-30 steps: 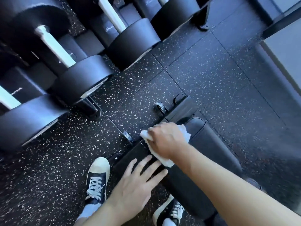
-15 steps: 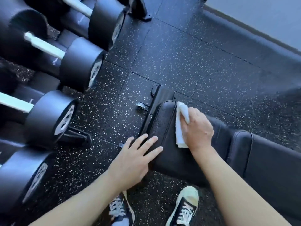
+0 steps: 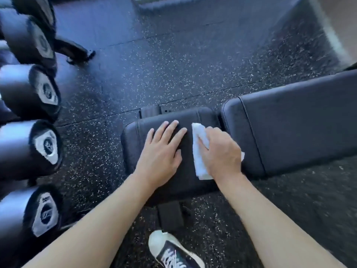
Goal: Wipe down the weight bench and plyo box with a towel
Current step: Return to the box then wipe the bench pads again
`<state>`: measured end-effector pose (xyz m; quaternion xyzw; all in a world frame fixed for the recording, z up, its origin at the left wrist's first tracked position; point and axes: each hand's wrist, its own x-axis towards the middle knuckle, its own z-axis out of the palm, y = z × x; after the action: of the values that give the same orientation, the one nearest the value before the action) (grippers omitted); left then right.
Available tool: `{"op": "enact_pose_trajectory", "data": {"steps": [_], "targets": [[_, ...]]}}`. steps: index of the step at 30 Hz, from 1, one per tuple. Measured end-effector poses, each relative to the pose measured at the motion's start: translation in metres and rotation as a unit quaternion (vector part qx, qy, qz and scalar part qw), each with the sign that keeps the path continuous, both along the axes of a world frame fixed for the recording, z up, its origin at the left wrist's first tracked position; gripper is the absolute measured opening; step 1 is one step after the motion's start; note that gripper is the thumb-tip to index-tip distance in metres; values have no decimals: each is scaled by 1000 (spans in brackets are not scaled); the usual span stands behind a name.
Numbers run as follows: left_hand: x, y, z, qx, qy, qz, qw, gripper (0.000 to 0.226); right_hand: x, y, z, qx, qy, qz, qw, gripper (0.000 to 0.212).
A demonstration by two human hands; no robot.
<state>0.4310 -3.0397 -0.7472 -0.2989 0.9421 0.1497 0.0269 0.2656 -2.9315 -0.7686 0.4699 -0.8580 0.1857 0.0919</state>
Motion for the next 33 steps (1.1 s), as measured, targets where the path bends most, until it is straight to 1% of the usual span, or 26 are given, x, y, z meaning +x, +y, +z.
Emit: {"op": "enact_pose_trajectory", "data": {"steps": [4, 6, 8, 10, 14, 16, 18, 20, 22, 24, 27, 30, 33], "targets": [[-44, 13, -13, -32, 3, 14, 999, 64, 27, 71, -1, -13, -50, 20, 998, 22], [-52, 17, -17, -56, -4, -24, 998, 67, 31, 105, -4, -20, -84, 9, 996, 24], [-53, 20, -18, -64, -4, -77, 995, 68, 34, 120, -5, -32, -114, -22, 993, 18], [-55, 20, -17, -63, 8, -93, 994, 69, 37, 109, -2, -48, -134, -72, 987, 13], [-54, 18, -20, -69, 17, -72, 995, 68, 23, 47, 6, -25, -178, -155, 971, 27], [-52, 14, -24, -74, 30, -64, 995, 65, 2, 13, 11, -1, -177, -187, 966, 27], [-52, 14, -26, -65, 34, -70, 995, 69, -21, -12, 15, 43, -185, -186, 964, 21], [-53, 14, -27, -66, 30, -71, 995, 70, -37, -30, 17, 58, -224, -180, 956, 17], [-53, 16, -28, -66, 32, -66, 995, 69, -40, -32, 18, 55, -224, -183, 956, 17], [-55, 15, -26, -71, 29, -68, 995, 70, -34, -19, 19, 41, -200, -201, 958, 19], [-55, 15, -25, -75, 22, -62, 995, 75, 0, 36, 16, 23, -171, -213, 962, 23], [-56, 16, -24, -81, 33, -65, 994, 76, 26, 85, 16, 1, -166, -214, 963, 36], [-56, 15, -26, -81, 37, -60, 994, 77, 22, 76, 16, 8, -156, -224, 962, 39]]}}
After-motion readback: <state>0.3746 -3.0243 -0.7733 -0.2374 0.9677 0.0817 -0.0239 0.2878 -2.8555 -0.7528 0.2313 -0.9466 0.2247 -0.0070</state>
